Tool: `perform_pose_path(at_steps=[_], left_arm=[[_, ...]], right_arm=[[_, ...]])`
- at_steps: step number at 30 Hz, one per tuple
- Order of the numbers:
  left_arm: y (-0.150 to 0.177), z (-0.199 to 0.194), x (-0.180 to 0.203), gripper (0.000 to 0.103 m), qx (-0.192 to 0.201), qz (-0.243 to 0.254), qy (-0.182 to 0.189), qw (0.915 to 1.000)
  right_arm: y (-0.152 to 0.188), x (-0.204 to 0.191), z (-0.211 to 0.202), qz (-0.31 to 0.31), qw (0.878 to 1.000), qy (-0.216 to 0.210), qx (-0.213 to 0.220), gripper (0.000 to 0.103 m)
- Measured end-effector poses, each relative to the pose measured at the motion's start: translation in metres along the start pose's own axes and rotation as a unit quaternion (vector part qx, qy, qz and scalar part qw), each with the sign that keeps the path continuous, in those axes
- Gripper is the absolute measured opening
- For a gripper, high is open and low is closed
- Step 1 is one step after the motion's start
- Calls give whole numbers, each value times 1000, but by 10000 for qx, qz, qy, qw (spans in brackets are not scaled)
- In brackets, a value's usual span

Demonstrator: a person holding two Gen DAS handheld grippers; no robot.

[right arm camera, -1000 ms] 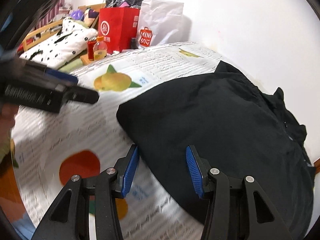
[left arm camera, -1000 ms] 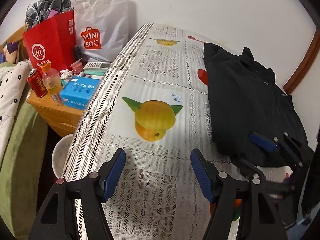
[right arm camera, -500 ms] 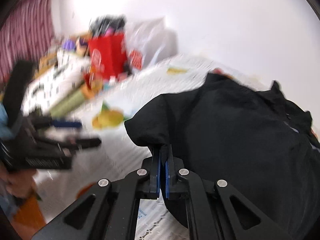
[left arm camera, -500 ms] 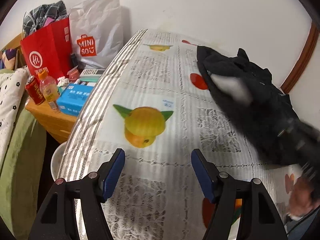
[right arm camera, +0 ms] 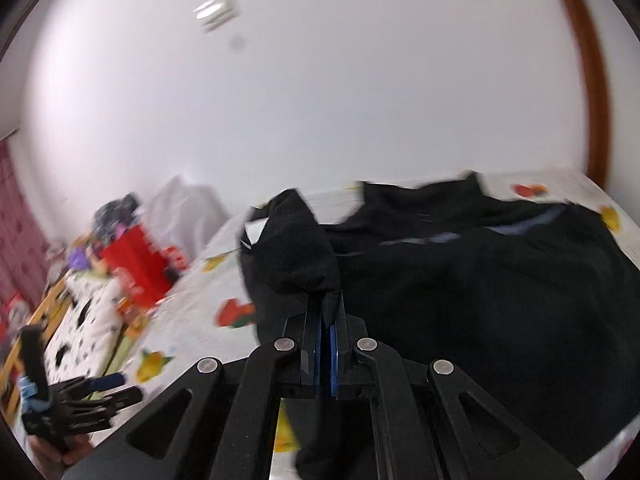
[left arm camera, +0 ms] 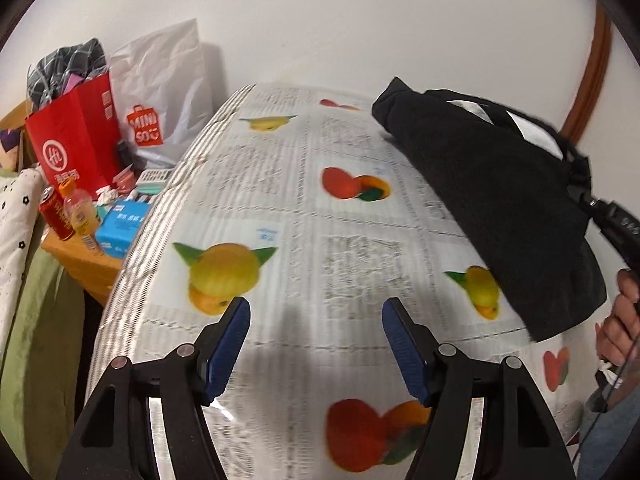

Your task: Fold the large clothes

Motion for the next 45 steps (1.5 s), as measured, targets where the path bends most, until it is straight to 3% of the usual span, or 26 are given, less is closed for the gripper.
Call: perform_pose_path(at_steps=[4, 8, 11, 19, 27, 33, 40, 45], left_arm=[[1, 1, 23, 66, 11, 185, 214, 9996], [1, 0, 51, 66, 68, 378, 425, 9984], [1, 1, 75, 66, 52, 512, 616, 9968], [12, 26, 147, 66, -233, 1005, 915, 9905], [27, 45, 200, 66, -361, 1258, 1098, 9853], [40, 59, 223, 65, -515, 1354, 1158, 9826], [46, 62, 235, 54, -427, 1388, 1103, 9832], [42, 65, 232, 38, -474, 1232, 1055, 9856]], right_arm=[[11, 47, 1, 467, 9979, 455, -57, 3], [34, 90, 13, 790, 9915, 908, -493, 3], [48, 106, 20, 857, 9880, 1009, -791, 5], [59, 115, -9, 433, 9914, 850, -900, 22], [73, 173, -44, -112, 9816, 1633, -982, 25], [94, 206, -45, -155, 9741, 1831, -1319, 30], [108, 217, -42, -56, 9734, 1843, -1363, 34], [109, 213, -37, -213, 9687, 2047, -1388, 34]])
Point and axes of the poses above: each gripper's, at about its wrist camera, not at the fingertips, and z roughly the way its jaws point, x to its right, y to its underside, the point moved 10 cm from there along z, roughly the way its jaws point, and after that the axes turned 6 degrees about -x, right-handed, at the moved point
